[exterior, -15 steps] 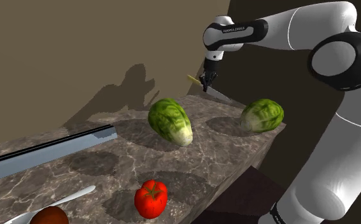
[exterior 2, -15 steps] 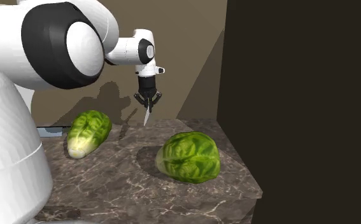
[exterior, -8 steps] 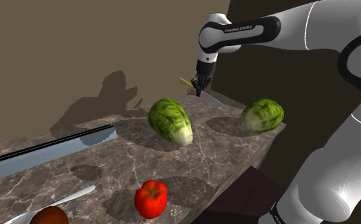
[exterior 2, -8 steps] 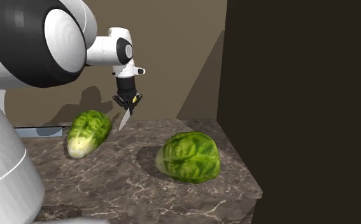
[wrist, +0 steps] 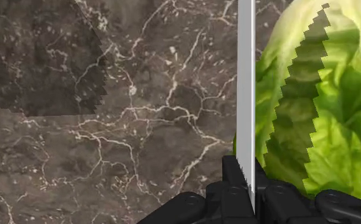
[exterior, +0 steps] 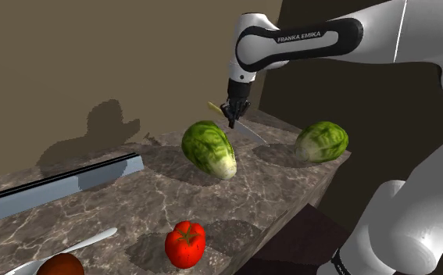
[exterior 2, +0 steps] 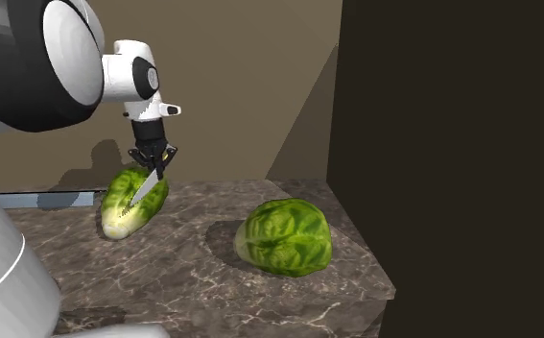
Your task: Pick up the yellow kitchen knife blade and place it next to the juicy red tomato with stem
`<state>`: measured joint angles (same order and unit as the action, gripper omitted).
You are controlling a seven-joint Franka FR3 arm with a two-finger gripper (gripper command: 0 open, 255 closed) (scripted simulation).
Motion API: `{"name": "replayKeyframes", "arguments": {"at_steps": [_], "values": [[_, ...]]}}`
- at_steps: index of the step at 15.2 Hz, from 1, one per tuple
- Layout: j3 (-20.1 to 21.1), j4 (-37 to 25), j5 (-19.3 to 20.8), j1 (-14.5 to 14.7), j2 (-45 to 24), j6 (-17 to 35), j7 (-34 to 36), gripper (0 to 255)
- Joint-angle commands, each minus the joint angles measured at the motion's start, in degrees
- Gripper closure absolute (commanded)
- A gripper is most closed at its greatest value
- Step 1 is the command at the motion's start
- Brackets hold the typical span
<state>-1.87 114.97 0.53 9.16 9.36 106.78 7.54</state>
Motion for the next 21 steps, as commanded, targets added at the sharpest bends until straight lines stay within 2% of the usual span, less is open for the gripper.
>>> {"name": "replayKeyframes", "arguments": {"at_steps": [1, 8, 15, 21], "values": [[1.61, 0.91, -0.2, 1.17, 0.87, 0.04, 2.81, 255], [7.45, 2.1, -1.2, 5.33, 2.09, -0.01, 12.43, 255], [13.53, 0.08, -1.89, 9.47, 0.39, -0.29, 22.42, 255], [13.65, 4.13, -1.82, 9.52, -0.17, 4.32, 22.52, 255]]}}
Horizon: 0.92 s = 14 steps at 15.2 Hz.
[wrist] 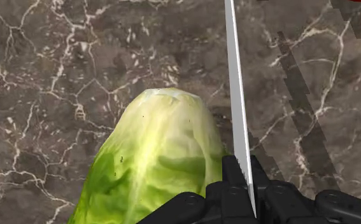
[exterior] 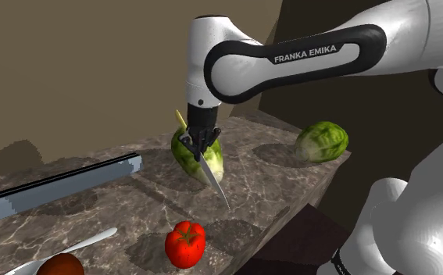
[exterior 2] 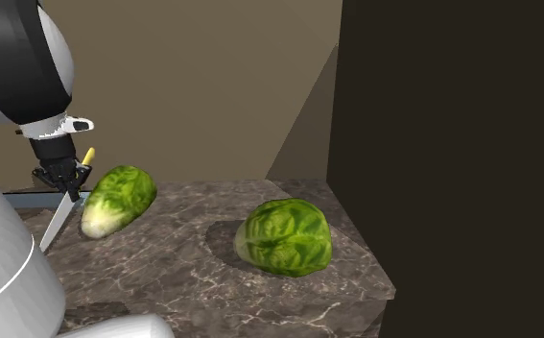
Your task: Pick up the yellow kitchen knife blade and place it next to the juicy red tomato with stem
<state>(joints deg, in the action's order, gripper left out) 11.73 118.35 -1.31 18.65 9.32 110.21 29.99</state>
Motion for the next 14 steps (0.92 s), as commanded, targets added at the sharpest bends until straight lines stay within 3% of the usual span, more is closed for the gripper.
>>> {"name": "replayKeyframes", "arguments": {"at_steps": [1, 14], "values": [[0.08, 1.38, 0.04, 0.04, -0.26, 1.66, 0.1, 255], [1.24, 8.51, 0.48, -0.77, -3.19, 11.68, 0.56, 255]]}}
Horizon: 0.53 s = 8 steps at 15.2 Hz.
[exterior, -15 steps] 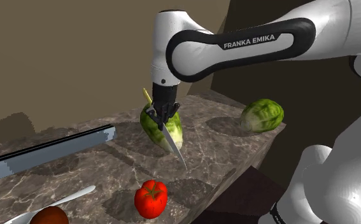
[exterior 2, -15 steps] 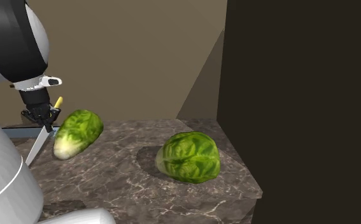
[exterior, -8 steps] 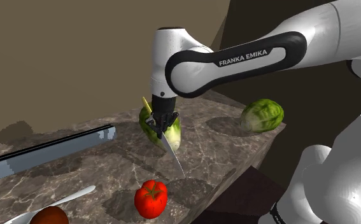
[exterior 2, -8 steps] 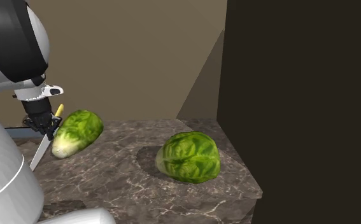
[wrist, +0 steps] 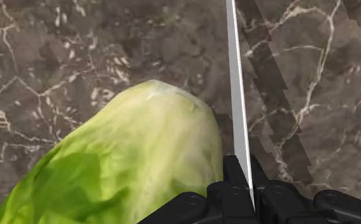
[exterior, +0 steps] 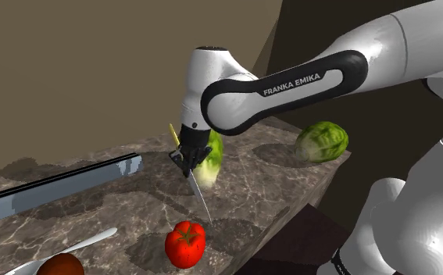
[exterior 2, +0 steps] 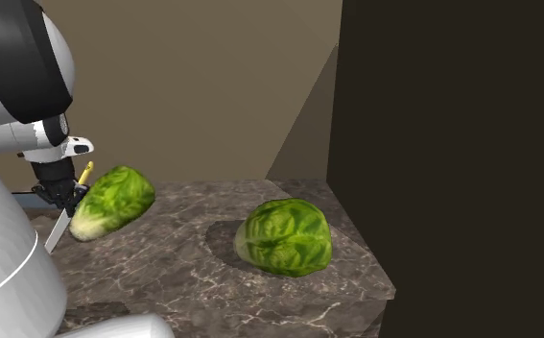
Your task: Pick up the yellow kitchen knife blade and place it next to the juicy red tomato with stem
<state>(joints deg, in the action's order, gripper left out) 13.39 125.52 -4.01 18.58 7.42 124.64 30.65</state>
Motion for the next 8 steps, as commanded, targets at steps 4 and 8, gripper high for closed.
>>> {"name": "replayKeyframes", "arguments": {"at_steps": [4, 8], "values": [[-0.02, 3.13, 3.49, -1.01, -2.63, 0.35, 0.15, 255], [-1.14, 1.9, 0.34, -1.11, -0.91, 20.36, -3.53, 0]]}}
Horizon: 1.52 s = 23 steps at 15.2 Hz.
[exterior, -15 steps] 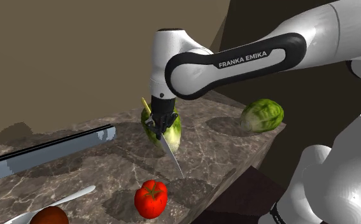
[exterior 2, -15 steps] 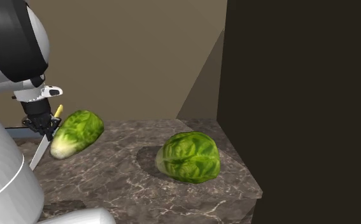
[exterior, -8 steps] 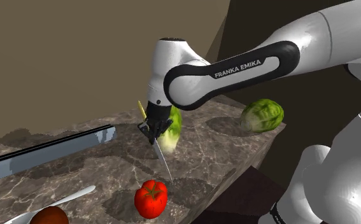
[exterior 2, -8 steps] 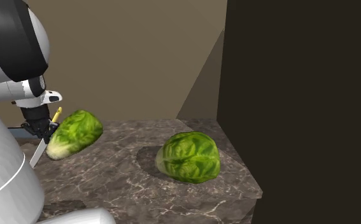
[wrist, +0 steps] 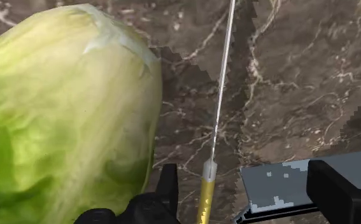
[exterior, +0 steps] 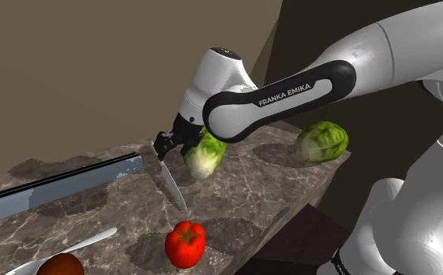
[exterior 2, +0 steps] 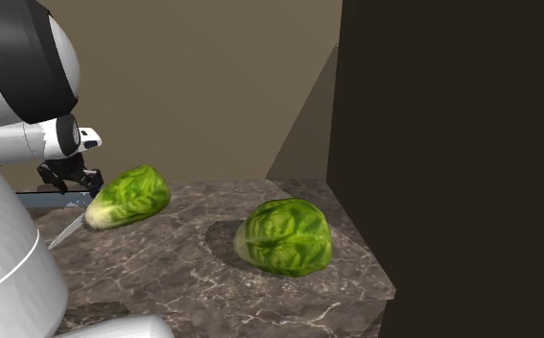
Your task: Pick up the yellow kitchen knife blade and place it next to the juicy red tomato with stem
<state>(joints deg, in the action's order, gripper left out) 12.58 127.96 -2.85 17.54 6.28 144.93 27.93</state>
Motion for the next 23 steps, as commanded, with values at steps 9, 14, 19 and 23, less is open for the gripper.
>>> {"name": "replayKeyframes", "arguments": {"at_steps": [9, 14, 19, 23], "values": [[-1.76, -2.28, -4.05, -0.24, -1.74, 4.36, -4.54, 0], [-1.61, -2.52, -3.6, -0.22, -3.56, 5.95, -4.23, 0], [-1.61, -2.52, -3.6, -0.22, -3.56, 5.95, -4.23, 0], [-1.53, -2.62, -3.43, -0.18, -3.81, 6.1, -4.0, 255]]}}
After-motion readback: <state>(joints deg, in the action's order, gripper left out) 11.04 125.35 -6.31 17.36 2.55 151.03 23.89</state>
